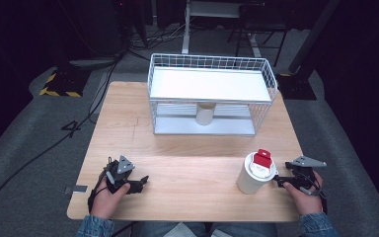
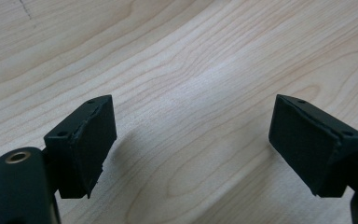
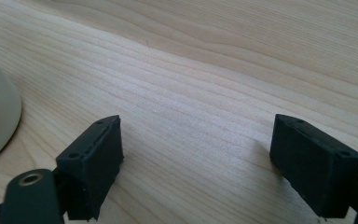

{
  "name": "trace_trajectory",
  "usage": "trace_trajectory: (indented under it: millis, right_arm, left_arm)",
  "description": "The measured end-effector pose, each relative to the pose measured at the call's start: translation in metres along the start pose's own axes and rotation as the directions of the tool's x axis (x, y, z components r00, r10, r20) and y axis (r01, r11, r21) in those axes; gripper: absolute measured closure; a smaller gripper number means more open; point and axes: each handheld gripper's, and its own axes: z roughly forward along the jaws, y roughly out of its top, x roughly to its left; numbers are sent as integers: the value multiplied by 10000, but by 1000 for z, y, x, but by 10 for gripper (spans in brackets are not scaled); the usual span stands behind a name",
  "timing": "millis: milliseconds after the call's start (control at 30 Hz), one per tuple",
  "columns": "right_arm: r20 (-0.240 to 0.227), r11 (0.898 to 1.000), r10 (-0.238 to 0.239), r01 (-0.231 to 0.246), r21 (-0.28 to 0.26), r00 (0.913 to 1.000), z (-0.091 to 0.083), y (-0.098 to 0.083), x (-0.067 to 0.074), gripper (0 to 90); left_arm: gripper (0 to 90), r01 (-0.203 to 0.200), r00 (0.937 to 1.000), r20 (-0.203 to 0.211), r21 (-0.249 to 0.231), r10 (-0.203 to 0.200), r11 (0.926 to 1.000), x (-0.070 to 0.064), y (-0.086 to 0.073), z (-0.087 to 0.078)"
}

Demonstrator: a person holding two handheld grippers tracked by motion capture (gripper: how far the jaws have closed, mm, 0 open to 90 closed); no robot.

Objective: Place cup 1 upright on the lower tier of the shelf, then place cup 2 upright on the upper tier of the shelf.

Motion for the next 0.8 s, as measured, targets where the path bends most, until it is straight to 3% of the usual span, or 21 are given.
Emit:
trace_trajectory:
  millis: [200,800]
  right_arm:
    - [-68,10000,-26,26,32,10000,0,0,0,163]
    - [-338,9994,-132,122,-310,9993,-15,2,0,182]
  left_arm:
    - [153,311,9993,184,162,-313,9994,3,0,1]
    - [143,271,9994,196,205,-275,9994,4,0,2]
